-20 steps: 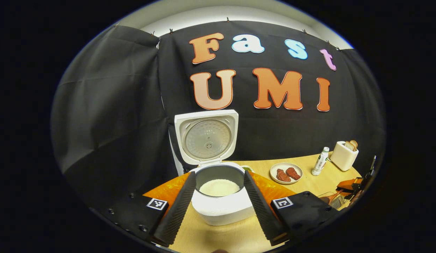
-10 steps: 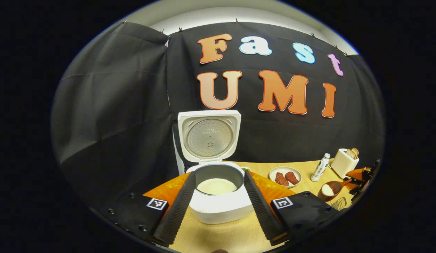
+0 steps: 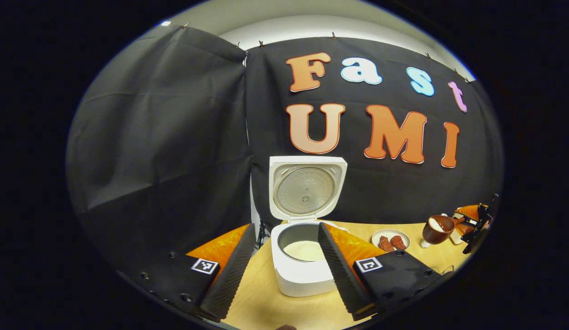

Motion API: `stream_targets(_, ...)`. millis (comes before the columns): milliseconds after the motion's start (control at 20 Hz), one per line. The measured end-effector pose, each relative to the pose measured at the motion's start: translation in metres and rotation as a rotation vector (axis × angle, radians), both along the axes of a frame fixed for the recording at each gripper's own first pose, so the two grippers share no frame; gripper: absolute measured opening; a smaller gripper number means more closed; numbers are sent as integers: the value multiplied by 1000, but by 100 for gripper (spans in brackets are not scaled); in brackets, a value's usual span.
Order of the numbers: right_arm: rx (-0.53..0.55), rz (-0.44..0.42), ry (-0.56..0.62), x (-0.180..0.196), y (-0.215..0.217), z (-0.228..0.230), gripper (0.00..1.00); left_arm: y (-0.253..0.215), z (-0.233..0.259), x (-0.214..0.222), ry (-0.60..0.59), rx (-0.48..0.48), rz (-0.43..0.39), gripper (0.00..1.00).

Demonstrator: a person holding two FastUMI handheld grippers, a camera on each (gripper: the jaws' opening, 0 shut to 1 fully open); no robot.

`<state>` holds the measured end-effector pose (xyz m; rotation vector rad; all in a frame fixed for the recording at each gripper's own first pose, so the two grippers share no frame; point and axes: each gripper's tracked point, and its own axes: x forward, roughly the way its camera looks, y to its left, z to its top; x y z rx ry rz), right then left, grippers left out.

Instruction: Close the left gripper, press the button to open the rice cooker; take a wooden spoon from the chopstick holder with the right hand, scoop a spoonful of rice and pour it into the rice cooker, then put the wooden spoon back into the chopstick holder.

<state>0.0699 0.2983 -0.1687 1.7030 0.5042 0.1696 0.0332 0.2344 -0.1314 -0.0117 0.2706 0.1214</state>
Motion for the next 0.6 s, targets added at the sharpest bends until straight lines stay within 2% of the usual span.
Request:
stream_targets(50, -1, 25, -1, 5, 15, 1, 17, 3, -1, -2, -1, 0, 5, 93)
stream_targets(100, -9, 40, -2, 10, 25, 2, 17, 5, -3, -3, -1, 2, 7, 89)
stream_targets(200, -17, 53, -9, 25, 46, 7, 17, 14, -2, -5, -3, 11, 17, 92)
stream_targets(400, -31, 95, -38, 53, 94, 23, 17, 41, 0, -11, -12, 17, 49, 89)
stream_targets(450, -36, 101, -43, 60, 105, 26, 17, 47, -1, -14, -13, 23, 59, 92)
stream_targets(600, -93, 122, -58, 80, 139, 30, 17, 74, -1, -18, -14, 42, 91, 92)
